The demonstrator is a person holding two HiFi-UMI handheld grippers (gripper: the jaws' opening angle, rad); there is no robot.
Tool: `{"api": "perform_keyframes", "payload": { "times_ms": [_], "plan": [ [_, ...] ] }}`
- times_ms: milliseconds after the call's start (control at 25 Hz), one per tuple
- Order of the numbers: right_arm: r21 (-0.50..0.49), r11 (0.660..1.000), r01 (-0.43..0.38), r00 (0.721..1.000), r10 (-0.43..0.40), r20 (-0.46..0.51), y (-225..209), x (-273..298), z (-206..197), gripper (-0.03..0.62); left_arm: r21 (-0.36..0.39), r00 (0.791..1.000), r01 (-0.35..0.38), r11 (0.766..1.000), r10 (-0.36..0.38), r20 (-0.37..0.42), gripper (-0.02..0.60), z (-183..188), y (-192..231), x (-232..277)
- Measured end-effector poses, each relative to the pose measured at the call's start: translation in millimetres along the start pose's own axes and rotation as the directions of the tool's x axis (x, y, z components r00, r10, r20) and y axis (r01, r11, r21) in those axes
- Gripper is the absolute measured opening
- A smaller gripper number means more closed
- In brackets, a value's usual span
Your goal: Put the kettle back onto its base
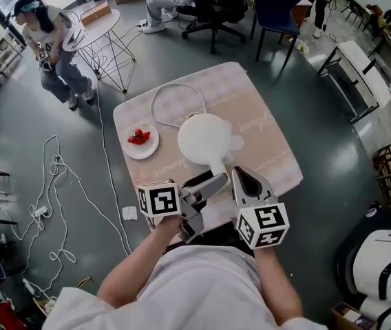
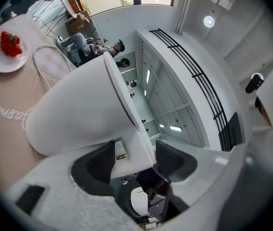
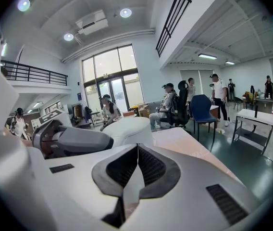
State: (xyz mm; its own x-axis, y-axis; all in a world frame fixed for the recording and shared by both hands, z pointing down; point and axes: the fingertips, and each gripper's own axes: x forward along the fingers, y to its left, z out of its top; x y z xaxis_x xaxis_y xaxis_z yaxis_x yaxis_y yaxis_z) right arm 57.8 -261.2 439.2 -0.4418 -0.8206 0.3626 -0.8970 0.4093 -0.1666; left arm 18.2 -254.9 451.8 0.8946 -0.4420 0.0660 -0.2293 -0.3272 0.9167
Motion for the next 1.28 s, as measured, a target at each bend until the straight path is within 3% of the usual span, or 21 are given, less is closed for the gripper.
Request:
{"api": "perform_keyframes", "payload": {
  "times_ms": [400,520,720,1080,1280],
  "plan": [
    [-0.002,0.997,0.072,0.997,-0.072,0.003,14,-26,-1,0.006,0.08,0.997,-0.068,0.994,0.064,0.042,0.258,-1,2,-31],
    [-0.005,0.997,0.072,0.997,-0.072,-0.002,20,-29,-1,0.006,0.141,0.995,-0.093,0.986,0.087,0.051,0.241,0,-5,-35],
    [-0.011,0.999,0.043,0.999,-0.043,0.004,26,-39,-2,0.006,0.314,0.98,-0.197,0.929,0.185,0.067,0.138,-5,-14,-37],
    [-0.018,0.998,-0.055,0.998,0.056,0.025,30,-69,-5,0.006,0.443,0.949,-0.316,0.839,0.287,0.134,0.079,-35,-33,-33],
    [-0.028,0.994,-0.108,0.994,0.109,0.024,27,-90,-11,0.005,0.516,0.926,-0.376,0.77,0.334,0.176,0.049,-57,-48,-27]
  ]
}}
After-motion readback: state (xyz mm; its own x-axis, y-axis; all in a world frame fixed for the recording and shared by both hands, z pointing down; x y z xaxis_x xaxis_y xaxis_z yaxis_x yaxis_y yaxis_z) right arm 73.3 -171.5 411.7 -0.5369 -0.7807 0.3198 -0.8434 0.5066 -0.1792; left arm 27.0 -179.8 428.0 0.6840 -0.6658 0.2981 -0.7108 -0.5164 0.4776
